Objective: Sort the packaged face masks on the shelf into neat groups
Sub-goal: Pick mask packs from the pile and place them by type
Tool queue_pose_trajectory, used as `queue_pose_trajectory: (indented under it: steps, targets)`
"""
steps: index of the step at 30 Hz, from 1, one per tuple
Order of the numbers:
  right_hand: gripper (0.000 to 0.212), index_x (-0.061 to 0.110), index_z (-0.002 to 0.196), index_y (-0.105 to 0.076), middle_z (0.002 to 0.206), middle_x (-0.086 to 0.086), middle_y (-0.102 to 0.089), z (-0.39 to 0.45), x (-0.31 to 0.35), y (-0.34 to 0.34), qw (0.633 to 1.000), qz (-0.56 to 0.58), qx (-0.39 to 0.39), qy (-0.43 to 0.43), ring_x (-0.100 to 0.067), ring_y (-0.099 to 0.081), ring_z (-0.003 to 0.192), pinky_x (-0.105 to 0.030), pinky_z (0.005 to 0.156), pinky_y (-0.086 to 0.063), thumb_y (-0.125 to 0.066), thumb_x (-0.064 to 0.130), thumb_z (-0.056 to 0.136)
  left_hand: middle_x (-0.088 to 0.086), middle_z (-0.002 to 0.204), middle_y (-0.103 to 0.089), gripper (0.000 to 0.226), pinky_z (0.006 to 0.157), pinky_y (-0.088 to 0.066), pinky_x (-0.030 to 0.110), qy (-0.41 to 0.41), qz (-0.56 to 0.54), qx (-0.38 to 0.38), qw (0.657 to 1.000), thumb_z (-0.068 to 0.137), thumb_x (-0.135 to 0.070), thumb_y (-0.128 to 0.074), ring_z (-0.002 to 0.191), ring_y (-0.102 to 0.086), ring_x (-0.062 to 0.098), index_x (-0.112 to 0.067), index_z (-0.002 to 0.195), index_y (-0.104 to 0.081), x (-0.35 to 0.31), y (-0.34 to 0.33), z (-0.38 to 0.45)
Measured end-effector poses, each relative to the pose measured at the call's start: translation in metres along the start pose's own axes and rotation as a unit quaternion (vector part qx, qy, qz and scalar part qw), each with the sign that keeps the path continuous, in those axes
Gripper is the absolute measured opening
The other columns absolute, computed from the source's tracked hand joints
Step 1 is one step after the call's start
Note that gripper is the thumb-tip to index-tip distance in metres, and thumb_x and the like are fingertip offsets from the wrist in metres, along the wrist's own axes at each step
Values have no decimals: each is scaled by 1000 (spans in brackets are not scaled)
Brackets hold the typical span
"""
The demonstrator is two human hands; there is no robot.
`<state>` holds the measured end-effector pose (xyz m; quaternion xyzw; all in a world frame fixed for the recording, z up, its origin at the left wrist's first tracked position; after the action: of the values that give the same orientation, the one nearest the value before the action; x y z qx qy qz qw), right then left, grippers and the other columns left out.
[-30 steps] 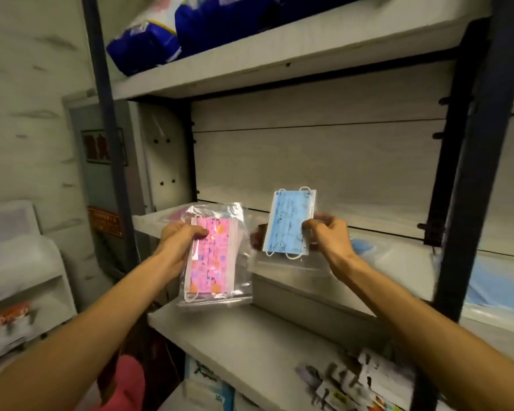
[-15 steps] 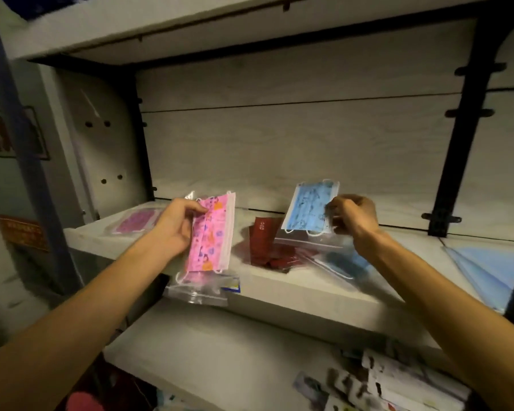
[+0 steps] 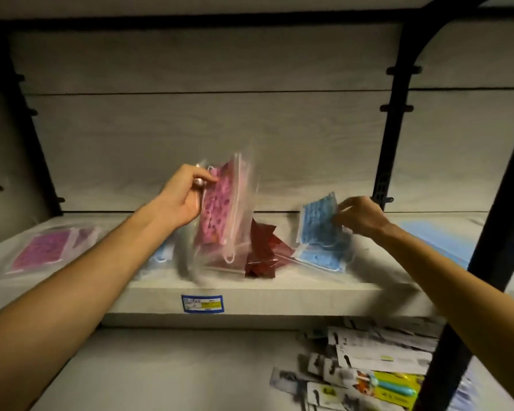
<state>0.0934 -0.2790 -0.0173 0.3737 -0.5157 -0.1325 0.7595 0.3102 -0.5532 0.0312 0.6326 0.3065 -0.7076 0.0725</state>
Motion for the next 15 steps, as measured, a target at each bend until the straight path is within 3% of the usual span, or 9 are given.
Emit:
queue_pose_trajectory:
  steps: [3, 6, 8, 11, 15]
  targets:
    - [70, 2, 121, -58, 121, -21, -59, -8, 2, -3, 978, -209, -5, -26, -38, -57, 110, -45, 92, -52, -88, 42, 71, 5, 63, -65, 30, 58, -59, 26, 39, 82, -13, 996, 90, 5, -45, 54, -66, 16, -8, 71, -63, 18, 14, 11]
    - [85, 10, 141, -45, 140, -18, -48, -18, 30, -6, 971, -225, -76, 15, -40, -44, 128, -46, 101, -42, -84, 45, 75, 8, 74, -63, 18, 72, -56, 30, 53, 111, -17, 992, 91, 1, -49, 66, -64, 20, -7, 80, -61, 20, 33, 16]
    - [79, 14, 147, -42, 146, -16, -46, -25, 59, -17, 974, -186, -103, 80, -37, -41, 133, -45, 105, -40, -78, 41, 82, 9, 77, -64, 16, 77, -55, 31, 53, 112, -18, 992, 92, 0, -50, 69, -63, 21, -6, 82, -62, 15, 43, 14]
    - [62, 14, 143, -50, 145, -14, -51, -40, 110, -51, 983, -78, -61, 153, -33, -43, 134, -42, 108, -40, -71, 34, 88, 11, 87, -61, 12, 84, -52, 33, 48, 93, -23, 994, 92, 0, -50, 77, -61, 23, -5, 92, -61, 0, 66, 5]
    - [48, 16, 137, -57, 136, -9, -61, -66, 180, -120, 973, 14, 50, 224, -25, -63, 110, -39, 99, -50, -66, 33, 93, 9, 83, -60, 15, 68, -57, 29, 29, 104, -72, 992, 93, -1, -49, 74, -61, 21, -7, 85, -59, -24, 121, -16]
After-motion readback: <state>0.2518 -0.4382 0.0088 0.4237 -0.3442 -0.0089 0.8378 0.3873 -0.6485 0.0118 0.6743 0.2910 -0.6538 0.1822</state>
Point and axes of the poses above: each hand's wrist, its own z-axis towards the middle knuckle, its own y-axis out of the back of the hand, x = y × z, the point moved 6 cm from there along z, towards the middle knuckle
